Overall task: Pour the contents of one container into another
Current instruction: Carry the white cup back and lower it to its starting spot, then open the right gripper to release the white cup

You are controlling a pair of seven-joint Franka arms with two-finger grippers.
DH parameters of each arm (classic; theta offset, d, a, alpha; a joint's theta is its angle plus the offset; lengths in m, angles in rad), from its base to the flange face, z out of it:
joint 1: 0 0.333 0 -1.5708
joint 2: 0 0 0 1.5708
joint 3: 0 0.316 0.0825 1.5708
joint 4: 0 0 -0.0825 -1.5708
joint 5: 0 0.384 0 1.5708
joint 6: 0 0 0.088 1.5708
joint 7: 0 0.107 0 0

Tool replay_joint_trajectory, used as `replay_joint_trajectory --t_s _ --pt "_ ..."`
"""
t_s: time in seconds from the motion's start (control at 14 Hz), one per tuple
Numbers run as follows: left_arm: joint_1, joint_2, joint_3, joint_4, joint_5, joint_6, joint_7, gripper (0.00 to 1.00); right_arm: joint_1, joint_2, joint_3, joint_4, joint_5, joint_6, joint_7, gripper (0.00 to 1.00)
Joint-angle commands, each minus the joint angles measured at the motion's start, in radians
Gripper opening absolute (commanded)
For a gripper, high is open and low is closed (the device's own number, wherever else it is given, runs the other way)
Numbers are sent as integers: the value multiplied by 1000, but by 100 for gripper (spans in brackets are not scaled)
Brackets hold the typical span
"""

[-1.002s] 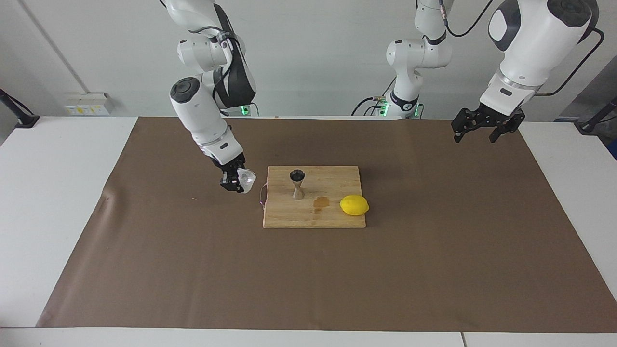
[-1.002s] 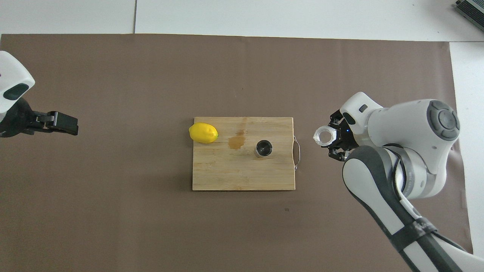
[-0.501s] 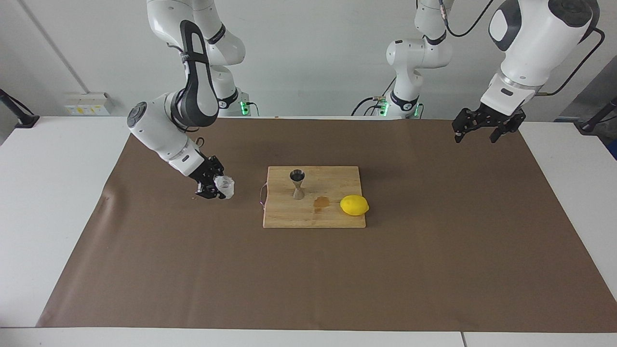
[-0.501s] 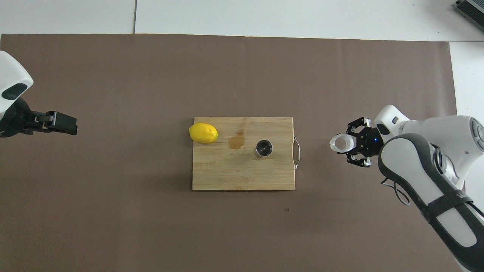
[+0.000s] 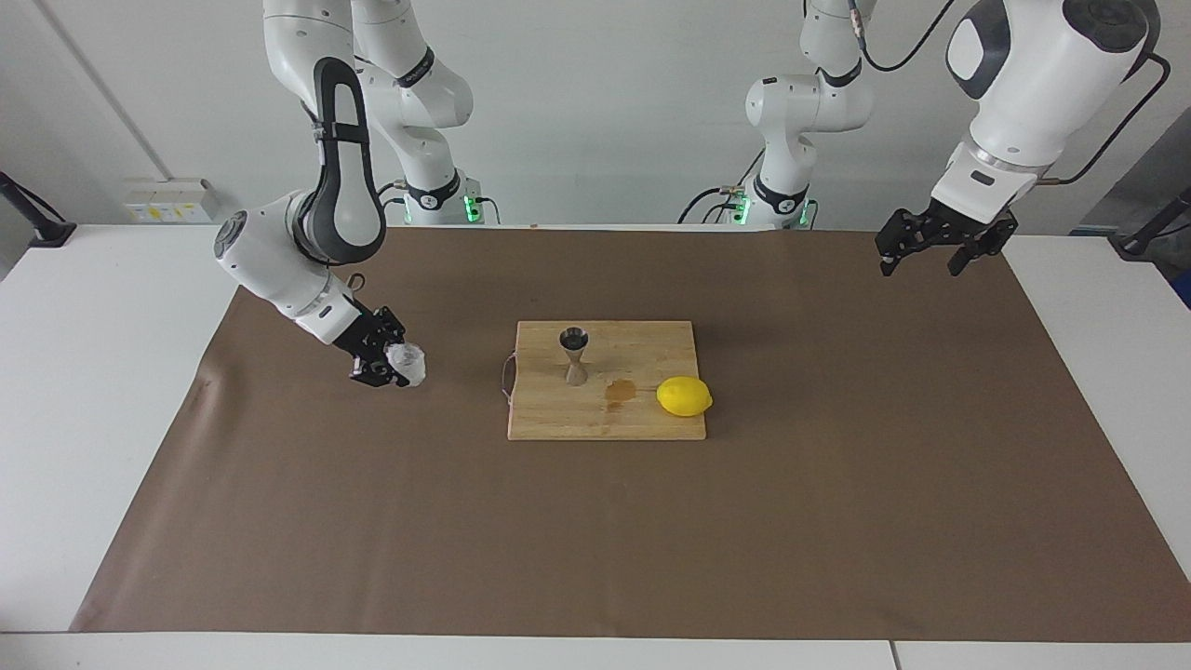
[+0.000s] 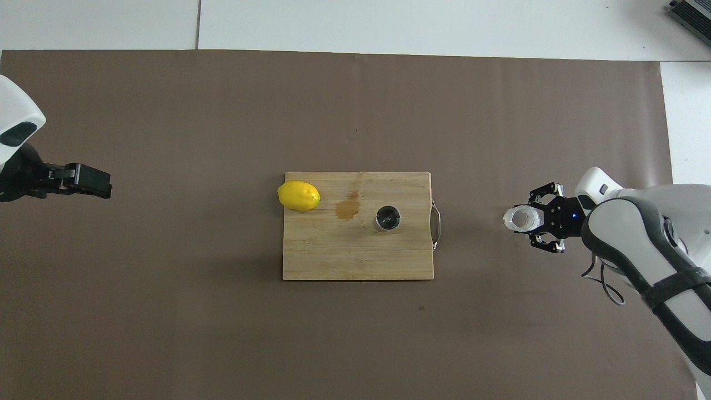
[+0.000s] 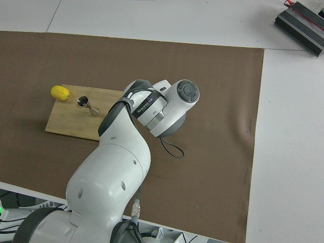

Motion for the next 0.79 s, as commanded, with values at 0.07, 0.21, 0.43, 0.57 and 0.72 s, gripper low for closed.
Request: replay_joint_trajectory --t_s 0.07,0.21,0.43,0.57,0.72 --pt "9 -10 -5 1 8 -12 -10 100 -27 18 11 -6 47 13 -62 0" --pt "8 -10 -5 1 8 -12 -10 100 -27 18 11 -6 47 16 -62 1" --pt "8 -10 -6 1 8 -6 -4 100 -25 18 10 -9 45 31 -63 19" --pt "0 -10 -6 1 10 -4 -5 100 -25 18 11 -12 45 31 -62 29" --pt "6 -10 -6 4 8 -3 -3 100 -22 16 11 -21 45 33 -62 39"
